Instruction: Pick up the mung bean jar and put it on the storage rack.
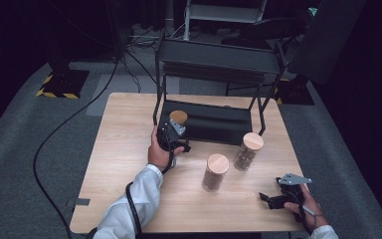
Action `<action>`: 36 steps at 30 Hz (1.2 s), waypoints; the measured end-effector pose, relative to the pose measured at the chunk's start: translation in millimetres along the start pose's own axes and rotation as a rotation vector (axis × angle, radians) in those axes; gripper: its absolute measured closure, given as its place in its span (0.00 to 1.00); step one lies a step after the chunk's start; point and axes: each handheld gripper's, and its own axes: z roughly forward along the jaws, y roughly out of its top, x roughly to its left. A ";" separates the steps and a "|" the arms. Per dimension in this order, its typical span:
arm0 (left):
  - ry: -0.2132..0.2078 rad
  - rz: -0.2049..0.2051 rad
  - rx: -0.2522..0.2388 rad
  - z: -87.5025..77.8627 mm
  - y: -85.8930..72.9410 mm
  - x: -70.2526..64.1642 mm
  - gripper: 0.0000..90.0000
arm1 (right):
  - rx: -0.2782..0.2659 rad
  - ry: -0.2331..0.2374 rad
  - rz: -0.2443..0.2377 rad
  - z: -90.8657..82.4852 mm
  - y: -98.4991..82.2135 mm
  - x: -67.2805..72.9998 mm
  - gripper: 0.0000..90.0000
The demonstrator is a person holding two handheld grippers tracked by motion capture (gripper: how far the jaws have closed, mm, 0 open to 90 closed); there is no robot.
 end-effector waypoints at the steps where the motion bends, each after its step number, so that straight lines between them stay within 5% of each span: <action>1: -0.003 0.006 0.001 -1.4 -1.8 -0.1 0.04 | 0.000 0.000 0.000 0.0 0.0 0.0 0.00; 14: -0.050 0.026 -0.004 -20.7 -20.2 5.6 0.04 | 0.000 -0.001 0.002 -0.1 -0.1 0.3 0.00; 27: -0.060 0.103 -0.009 -41.9 -35.0 5.3 0.03 | 0.000 -0.002 0.003 -0.2 -0.1 0.5 0.00; 36: -0.086 0.118 -0.014 -56.4 -43.4 13.0 0.03 | 0.001 -0.002 0.004 -0.3 -0.2 0.6 0.00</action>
